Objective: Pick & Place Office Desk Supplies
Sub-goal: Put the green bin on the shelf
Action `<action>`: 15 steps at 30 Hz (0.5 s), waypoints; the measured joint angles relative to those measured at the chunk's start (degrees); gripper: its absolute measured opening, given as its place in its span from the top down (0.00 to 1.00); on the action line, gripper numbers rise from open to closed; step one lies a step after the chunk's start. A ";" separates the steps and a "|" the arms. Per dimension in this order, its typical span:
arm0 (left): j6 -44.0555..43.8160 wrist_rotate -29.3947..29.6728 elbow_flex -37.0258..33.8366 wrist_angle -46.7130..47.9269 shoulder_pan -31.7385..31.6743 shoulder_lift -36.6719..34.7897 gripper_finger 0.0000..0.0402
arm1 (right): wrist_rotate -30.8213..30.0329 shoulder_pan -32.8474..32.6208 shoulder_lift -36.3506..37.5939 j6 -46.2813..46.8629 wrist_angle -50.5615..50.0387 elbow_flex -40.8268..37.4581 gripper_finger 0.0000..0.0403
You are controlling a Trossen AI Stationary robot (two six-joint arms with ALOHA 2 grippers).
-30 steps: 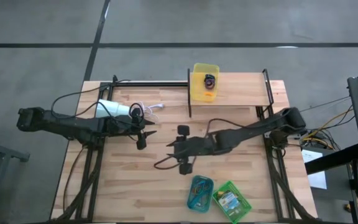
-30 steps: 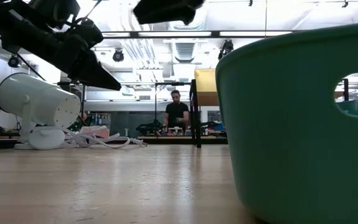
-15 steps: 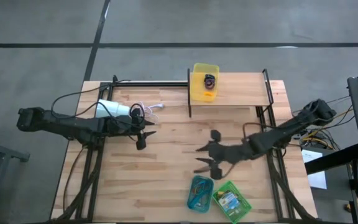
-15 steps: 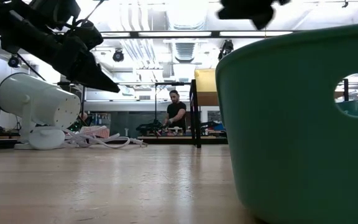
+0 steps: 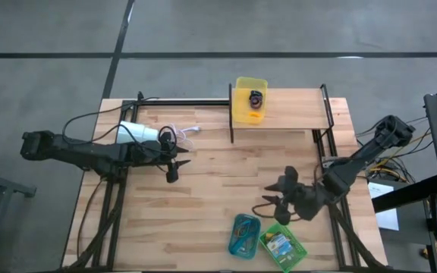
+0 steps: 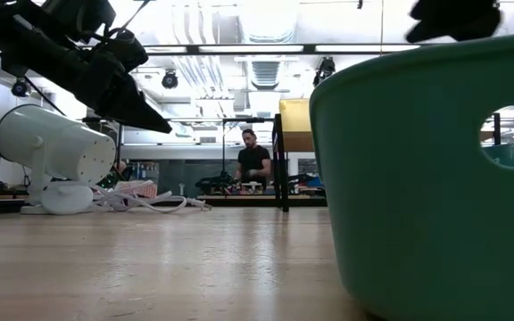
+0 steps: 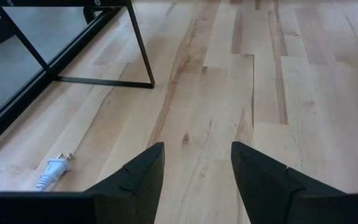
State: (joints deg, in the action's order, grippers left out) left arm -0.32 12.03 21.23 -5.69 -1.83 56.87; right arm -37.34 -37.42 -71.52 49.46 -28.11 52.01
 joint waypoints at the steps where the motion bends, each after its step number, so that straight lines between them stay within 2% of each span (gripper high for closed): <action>1: 0.00 0.00 0.00 0.00 0.00 0.01 0.53 | 0.01 -0.79 -0.19 2.13 -1.01 0.00 0.63; 8: 0.00 0.00 -0.02 0.00 0.00 0.01 0.53 | 1.29 -5.74 -0.84 20.49 -11.91 0.02 0.63; 11: 0.00 0.00 0.00 0.00 -0.01 -0.01 0.53 | 5.30 -7.48 -0.86 29.52 -15.11 0.02 0.63; 15: 0.00 0.00 0.00 0.00 -0.01 -0.01 0.53 | 11.18 -9.64 -1.22 36.82 -16.19 0.04 0.63</action>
State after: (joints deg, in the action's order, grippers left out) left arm -0.32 12.03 21.23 -5.69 -1.85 56.86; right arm -26.16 -47.06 -72.75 86.27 -44.30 52.05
